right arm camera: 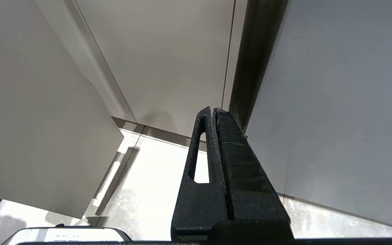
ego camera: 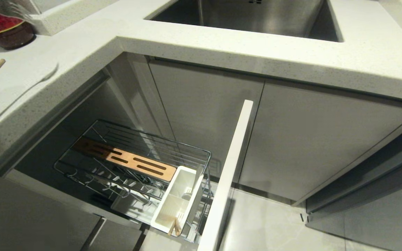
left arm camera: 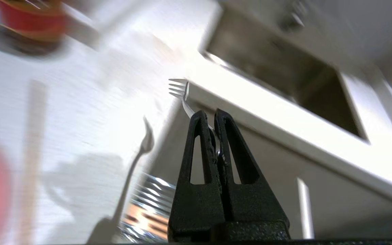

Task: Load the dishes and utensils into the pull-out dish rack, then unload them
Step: Take the fork out of the cupboard

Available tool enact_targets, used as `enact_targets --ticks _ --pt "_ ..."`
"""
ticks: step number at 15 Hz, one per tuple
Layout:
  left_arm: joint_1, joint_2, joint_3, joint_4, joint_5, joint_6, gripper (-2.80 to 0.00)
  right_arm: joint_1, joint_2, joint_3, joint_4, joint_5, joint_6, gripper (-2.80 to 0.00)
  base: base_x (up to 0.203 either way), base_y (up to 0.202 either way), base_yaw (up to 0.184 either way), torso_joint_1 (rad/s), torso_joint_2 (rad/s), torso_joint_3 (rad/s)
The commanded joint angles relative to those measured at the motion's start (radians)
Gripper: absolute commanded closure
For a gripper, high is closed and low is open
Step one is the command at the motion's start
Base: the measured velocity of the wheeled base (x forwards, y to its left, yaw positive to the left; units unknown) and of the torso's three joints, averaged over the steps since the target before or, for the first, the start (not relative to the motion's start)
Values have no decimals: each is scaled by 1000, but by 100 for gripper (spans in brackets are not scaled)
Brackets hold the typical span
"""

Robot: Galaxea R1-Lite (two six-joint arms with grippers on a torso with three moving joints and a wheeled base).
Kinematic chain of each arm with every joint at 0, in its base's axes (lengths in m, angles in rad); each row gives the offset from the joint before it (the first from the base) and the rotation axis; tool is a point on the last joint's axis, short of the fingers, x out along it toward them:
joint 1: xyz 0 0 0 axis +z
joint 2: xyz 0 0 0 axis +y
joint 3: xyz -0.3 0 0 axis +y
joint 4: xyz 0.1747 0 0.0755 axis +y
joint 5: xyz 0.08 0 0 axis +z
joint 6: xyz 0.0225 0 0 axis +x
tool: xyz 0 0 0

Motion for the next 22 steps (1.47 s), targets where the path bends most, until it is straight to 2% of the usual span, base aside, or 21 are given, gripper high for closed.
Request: enact_targets --ticks 1,4,7,10,14,16,22 --pt "179 -25 -9 -28 3 19 0 0 1 26 -1 0 0 0 0 0 0 0 0 0" --pt "388 -23 74 -137 4 99 0 0 1 27 -1 0 0 0 0 0 0 0 0 0" --pt "510 -21 253 -343 9 263 0 0 1 26 -1 0 0 0 0 0 0 0 0 0" --pt "537 -13 385 -486 37 388 0 0 1 27 -1 0 0 0 0 0 0 0 0 0" --pt "563 -19 541 -619 84 501 0 0 1 26 -1 0 0 0 0 0 0 0 0 0" --pt "566 -21 609 -666 88 515 0 0 1 26 -1 0 0 0 0 0 0 0 0 0" --pt "568 -22 675 -669 89 500 0 0 1 26 -1 0 0 0 0 0 0 0 0 0"
